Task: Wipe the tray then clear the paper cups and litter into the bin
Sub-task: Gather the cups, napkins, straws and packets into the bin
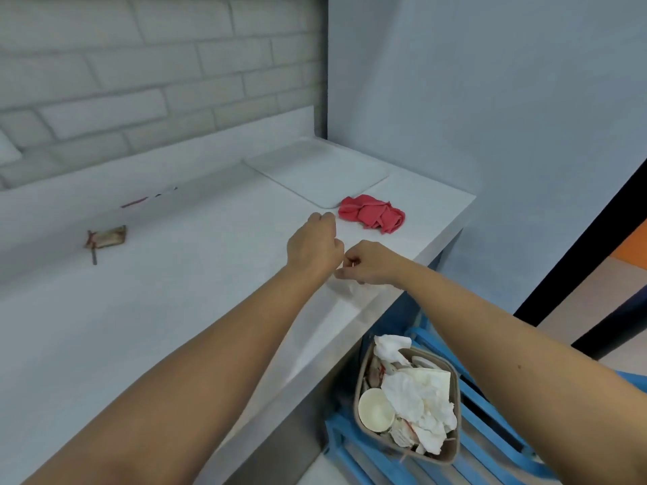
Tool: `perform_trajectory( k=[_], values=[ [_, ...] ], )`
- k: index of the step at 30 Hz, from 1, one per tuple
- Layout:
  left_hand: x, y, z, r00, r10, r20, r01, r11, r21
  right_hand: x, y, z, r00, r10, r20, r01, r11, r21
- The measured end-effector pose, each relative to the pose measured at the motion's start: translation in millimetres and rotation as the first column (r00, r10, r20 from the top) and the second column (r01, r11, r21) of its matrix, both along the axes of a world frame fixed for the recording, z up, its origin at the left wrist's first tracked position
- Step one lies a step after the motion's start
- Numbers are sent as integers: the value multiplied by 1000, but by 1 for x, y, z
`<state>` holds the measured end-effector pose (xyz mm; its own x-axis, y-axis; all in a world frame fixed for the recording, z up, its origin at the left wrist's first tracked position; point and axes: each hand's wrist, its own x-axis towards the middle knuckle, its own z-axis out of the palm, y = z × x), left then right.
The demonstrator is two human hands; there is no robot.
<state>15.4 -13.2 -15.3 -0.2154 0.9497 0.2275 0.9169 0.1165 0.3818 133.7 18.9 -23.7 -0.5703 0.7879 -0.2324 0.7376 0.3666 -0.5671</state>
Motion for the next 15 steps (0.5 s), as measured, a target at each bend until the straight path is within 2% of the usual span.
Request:
perform_trajectory(
  k=[7, 15],
  values=[
    [-128, -21, -9, 980, 198, -18, -199, 974, -106, -104, -8, 5, 988, 151, -20, -150, 988, 34],
    [-274, -56, -27, 893, 447, 53, -423, 874, -239, -218, -18, 4, 966, 257, -17, -256, 966, 40]
  ],
)
